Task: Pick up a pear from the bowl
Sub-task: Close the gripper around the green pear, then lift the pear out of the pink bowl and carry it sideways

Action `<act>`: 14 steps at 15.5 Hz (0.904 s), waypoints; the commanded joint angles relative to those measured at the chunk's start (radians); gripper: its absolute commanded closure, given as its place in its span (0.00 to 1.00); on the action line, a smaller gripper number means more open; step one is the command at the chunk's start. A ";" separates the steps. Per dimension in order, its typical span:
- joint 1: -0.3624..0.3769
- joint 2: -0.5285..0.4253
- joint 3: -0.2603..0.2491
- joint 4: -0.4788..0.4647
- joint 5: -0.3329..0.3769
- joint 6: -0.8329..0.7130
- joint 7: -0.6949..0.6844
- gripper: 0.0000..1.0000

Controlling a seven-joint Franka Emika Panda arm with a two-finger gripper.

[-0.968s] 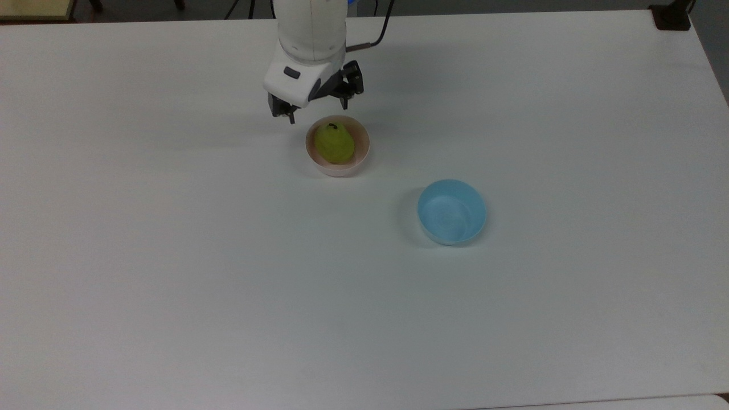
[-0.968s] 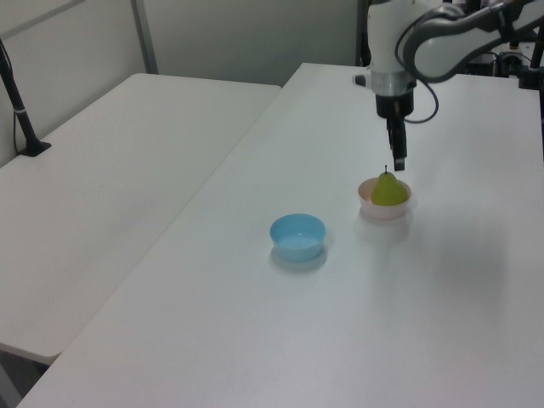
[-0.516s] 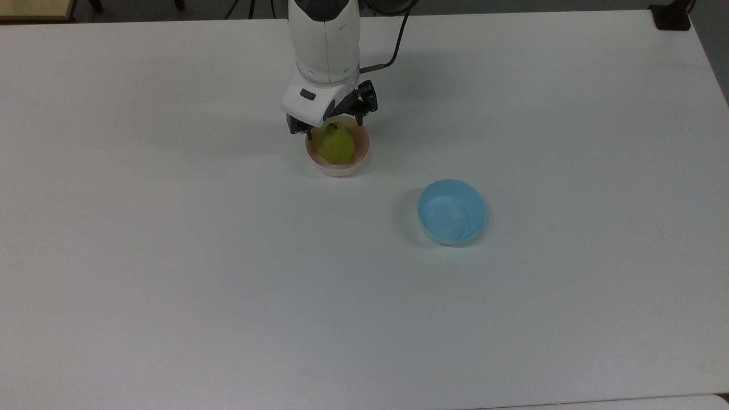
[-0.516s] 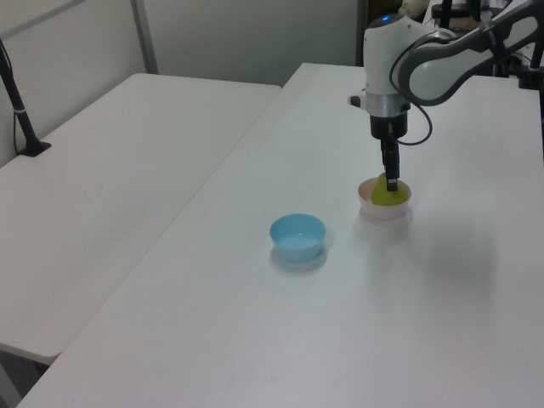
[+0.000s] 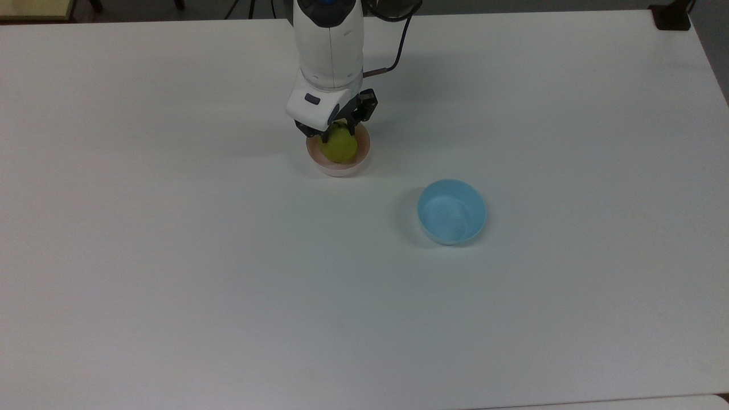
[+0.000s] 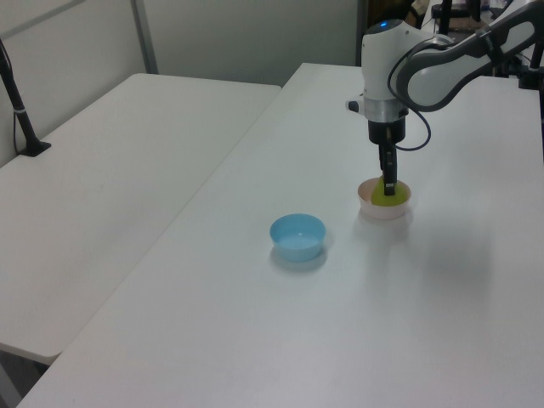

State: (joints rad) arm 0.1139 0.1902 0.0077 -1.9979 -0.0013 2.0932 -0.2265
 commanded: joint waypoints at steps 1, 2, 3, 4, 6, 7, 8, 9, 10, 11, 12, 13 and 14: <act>0.009 -0.031 0.005 -0.021 0.017 0.011 0.018 1.00; 0.007 -0.040 0.005 -0.016 0.017 0.008 0.027 1.00; 0.007 -0.058 0.005 -0.009 0.017 -0.008 0.039 1.00; 0.006 -0.069 0.005 0.014 0.017 -0.048 0.045 1.00; 0.000 -0.093 0.005 0.077 0.017 -0.152 0.050 1.00; -0.003 -0.100 0.005 0.109 0.018 -0.194 0.052 1.00; -0.006 -0.112 0.005 0.145 0.018 -0.229 0.052 1.00; -0.014 -0.113 0.003 0.184 0.020 -0.269 0.053 1.00; -0.023 -0.113 0.003 0.232 0.020 -0.316 0.052 1.00; -0.028 -0.112 0.003 0.276 0.024 -0.361 0.053 1.00; -0.031 -0.112 0.002 0.312 0.036 -0.393 0.053 1.00; -0.039 -0.113 -0.002 0.339 0.049 -0.418 0.053 1.00; -0.042 -0.113 -0.006 0.362 0.052 -0.436 0.053 1.00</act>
State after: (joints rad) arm 0.0843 0.0685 0.0111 -1.7255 0.0165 1.7385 -0.1871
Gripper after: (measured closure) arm 0.498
